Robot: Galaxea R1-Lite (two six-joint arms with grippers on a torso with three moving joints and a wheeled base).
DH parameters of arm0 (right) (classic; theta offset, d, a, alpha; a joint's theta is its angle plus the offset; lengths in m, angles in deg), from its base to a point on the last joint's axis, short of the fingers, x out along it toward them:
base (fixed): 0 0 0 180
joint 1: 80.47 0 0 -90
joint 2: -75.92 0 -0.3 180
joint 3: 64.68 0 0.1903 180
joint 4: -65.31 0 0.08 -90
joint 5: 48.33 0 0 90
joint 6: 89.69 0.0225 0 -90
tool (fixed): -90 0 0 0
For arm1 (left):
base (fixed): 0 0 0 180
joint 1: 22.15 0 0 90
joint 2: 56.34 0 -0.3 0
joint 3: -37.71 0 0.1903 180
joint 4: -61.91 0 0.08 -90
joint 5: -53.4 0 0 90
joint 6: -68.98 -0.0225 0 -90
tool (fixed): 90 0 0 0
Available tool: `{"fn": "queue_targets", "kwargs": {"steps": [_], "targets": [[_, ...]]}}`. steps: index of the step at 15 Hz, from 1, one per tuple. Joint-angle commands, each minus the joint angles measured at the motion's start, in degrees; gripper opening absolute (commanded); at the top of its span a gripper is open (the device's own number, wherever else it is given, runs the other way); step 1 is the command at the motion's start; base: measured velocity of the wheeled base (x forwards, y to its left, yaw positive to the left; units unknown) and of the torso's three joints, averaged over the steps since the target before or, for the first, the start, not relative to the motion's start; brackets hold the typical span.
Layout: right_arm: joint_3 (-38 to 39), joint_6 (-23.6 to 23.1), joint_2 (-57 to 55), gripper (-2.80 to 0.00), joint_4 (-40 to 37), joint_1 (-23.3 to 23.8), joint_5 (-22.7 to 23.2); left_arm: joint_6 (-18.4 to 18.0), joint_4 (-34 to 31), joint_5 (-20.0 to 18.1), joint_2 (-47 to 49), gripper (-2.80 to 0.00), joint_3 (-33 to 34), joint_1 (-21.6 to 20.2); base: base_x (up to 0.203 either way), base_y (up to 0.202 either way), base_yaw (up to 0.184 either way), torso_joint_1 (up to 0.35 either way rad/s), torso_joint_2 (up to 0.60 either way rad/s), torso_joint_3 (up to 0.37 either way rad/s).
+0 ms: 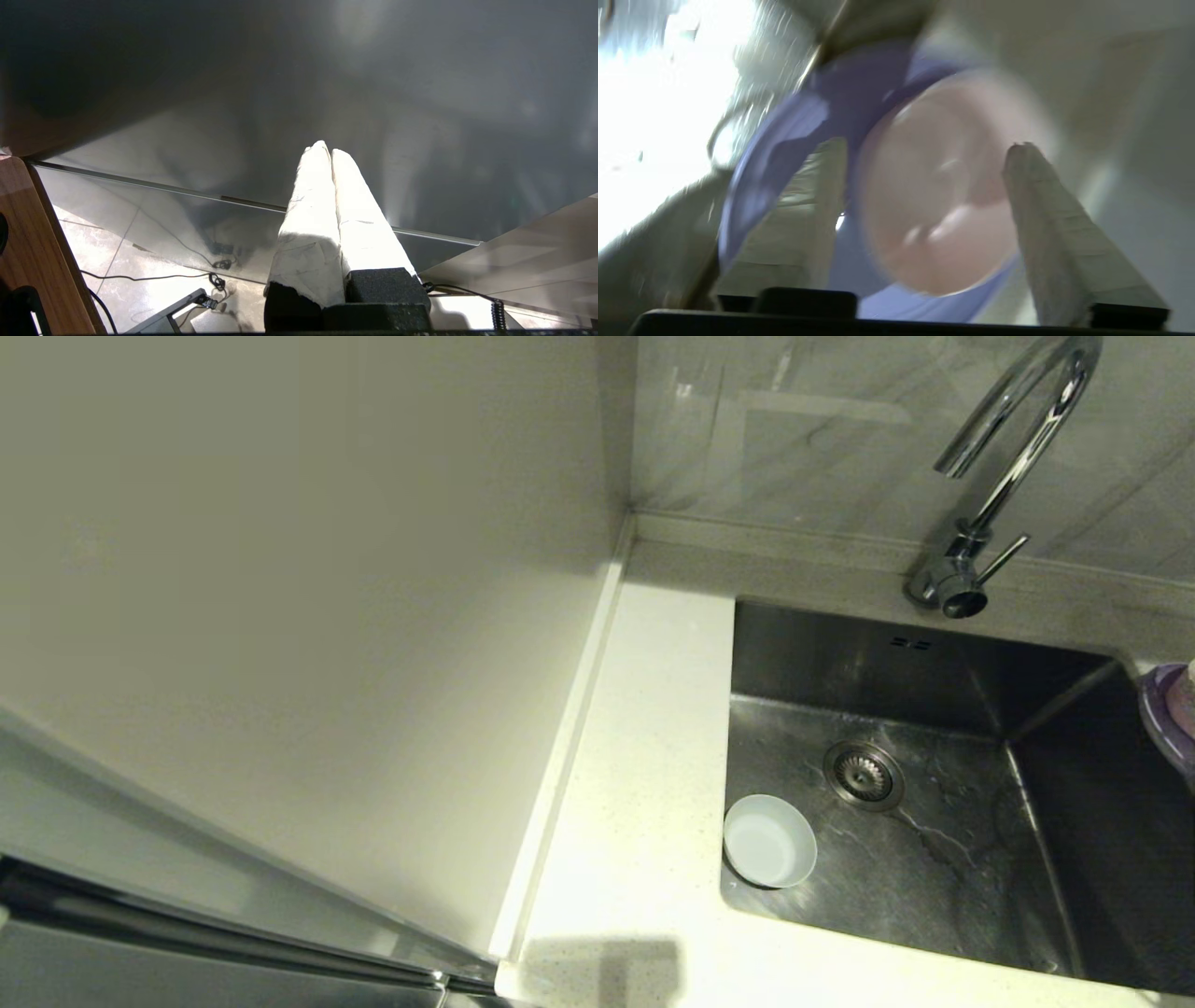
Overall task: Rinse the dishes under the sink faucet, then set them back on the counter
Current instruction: Put a bowl back to the table from the sink
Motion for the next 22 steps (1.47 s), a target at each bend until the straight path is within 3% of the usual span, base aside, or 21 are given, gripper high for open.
{"fn": "queue_targets", "kwargs": {"steps": [1,4,7,9,13,19,22], "targets": [[0.30,3.91,5.24,0.00,1.29,0.05,2.28,0.02,0.01,0.00,0.00,-2.80,0.18,-0.01,0.000,0.000,0.000,0.000,0.00,0.000],[8.08,6.27,14.20,0.00,-0.37,-1.53,8.20,0.02,0.01,0.00,0.00,-2.80,0.18,-0.01,0.000,0.000,0.000,0.000,0.00,0.000],[18.93,6.43,23.85,0.00,-4.98,-10.46,9.19,0.02,0.01,0.00,0.00,-2.80,0.18,-0.01,0.000,0.000,0.000,0.000,0.00,0.000],[24.66,6.32,26.64,0.00,-6.72,-18.71,5.72,0.02,0.01,0.00,0.00,-2.80,0.18,-0.01,0.000,0.000,0.000,0.000,0.00,0.000],[34.97,6.66,25.56,0.00,-6.50,-33.51,-5.80,0.02,0.01,0.00,0.00,-2.80,0.18,-0.01,0.000,0.000,0.000,0.000,0.00,0.000],[38.96,6.64,11.16,0.00,14.53,-37.27,-10.18,0.02,0.01,0.00,0.00,-2.80,0.18,-0.01,0.000,0.000,0.000,0.000,0.00,0.000],[38.69,6.83,7.57,0.00,19.35,-37.38,-10.92,0.02,0.01,0.00,0.00,-2.80,0.18,-0.01,0.000,0.000,0.000,0.000,0.00,0.000]]}}
